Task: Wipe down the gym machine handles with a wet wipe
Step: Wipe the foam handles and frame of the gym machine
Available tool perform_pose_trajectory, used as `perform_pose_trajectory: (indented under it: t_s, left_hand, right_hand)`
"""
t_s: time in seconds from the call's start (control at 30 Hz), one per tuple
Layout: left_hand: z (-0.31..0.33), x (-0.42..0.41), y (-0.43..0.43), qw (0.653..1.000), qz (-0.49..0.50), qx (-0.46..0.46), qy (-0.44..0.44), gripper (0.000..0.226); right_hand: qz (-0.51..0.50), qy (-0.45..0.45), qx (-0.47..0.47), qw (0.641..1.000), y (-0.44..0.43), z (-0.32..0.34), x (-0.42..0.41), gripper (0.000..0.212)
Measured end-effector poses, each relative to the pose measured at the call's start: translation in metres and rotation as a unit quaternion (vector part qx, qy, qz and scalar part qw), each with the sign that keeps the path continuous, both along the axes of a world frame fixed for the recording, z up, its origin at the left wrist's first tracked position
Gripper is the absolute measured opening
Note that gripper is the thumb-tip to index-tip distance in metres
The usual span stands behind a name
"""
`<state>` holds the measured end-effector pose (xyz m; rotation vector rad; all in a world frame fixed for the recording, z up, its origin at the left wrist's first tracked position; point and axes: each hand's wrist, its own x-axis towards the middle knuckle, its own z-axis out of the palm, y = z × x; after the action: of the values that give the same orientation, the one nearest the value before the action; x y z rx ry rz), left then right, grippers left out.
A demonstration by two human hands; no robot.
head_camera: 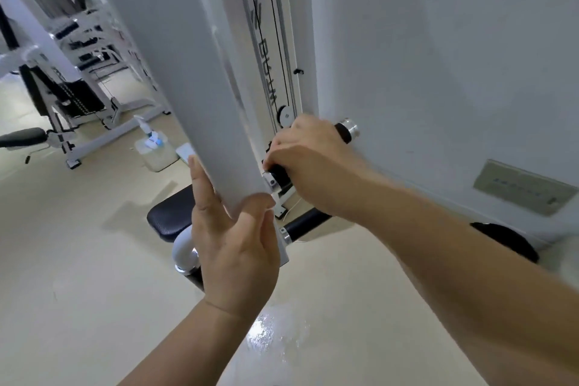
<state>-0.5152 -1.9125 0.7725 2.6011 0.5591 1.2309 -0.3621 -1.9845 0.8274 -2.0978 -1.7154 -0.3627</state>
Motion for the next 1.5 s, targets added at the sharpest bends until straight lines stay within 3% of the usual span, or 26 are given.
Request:
perform_pose_trajectory:
  t_s: [0.1,0.2,0.4,0.6,0.67,0.77,0.83,0.97,1.07,1.23,1.33,1.43,1.5]
  left_hand:
    - [0.000,-0.003,0.001,1.000,-0.003,0.005,0.010,0.016]
    - [-0.001,-0.003,0.002,1.000,0.000,0.000,0.010,0.013]
    - [-0.002,0.002,0.004,1.000,0.000,-0.002,0.000,0.010]
    - [-0.009,-0.003,0.000,0.999,0.032,0.026,-0.011,0.008]
    - [-0.015,-0.007,-0.015,0.994,0.028,0.105,-0.033,0.005]
    - [-0.014,-0.002,-0.040,0.977,-0.087,0.185,-0.054,0.026]
    - [-0.005,0.014,-0.045,0.978,-0.112,0.173,0.008,0.040]
    - [0.006,0.048,-0.038,0.975,0.017,0.144,0.168,0.063]
    - [0.004,0.055,-0.036,0.959,0.055,0.164,0.225,0.063]
    - [-0.003,0.057,-0.033,0.957,0.069,0.187,0.212,0.067]
    - [-0.004,0.059,-0.035,0.957,0.079,0.185,0.210,0.068]
    - [-0.006,0.061,-0.037,0.953,0.081,0.192,0.218,0.068]
    - [-0.007,0.061,-0.037,0.955,0.078,0.189,0.217,0.068]
  right_hand:
    - [0.015,0.070,-0.064,0.995,-0.014,0.024,0.043,0.033]
    - [-0.012,0.149,0.004,0.989,-0.037,0.025,0.064,0.026]
    - [0.074,0.069,0.056,0.993,-0.009,-0.004,0.023,0.028]
    - [-0.071,0.084,0.206,0.972,-0.055,-0.011,0.061,0.022]
    - [-0.116,0.182,0.274,0.937,-0.063,-0.020,0.064,0.023]
    - [-0.126,0.442,0.340,0.821,-0.061,-0.031,0.062,0.030]
    - [-0.110,0.507,0.335,0.786,-0.057,-0.046,0.055,0.032]
    - [-0.105,0.561,0.317,0.757,-0.049,-0.064,0.043,0.026]
    - [-0.084,0.559,0.325,0.758,-0.047,-0.043,0.052,0.028]
    - [-0.010,0.418,0.323,0.849,-0.051,-0.032,0.056,0.029]
    - [-0.035,0.432,0.343,0.833,-0.051,-0.049,0.056,0.026]
    - [-0.069,0.489,0.300,0.816,-0.045,-0.051,0.068,0.026]
    - [-0.055,0.483,0.293,0.823,-0.043,-0.046,0.070,0.027]
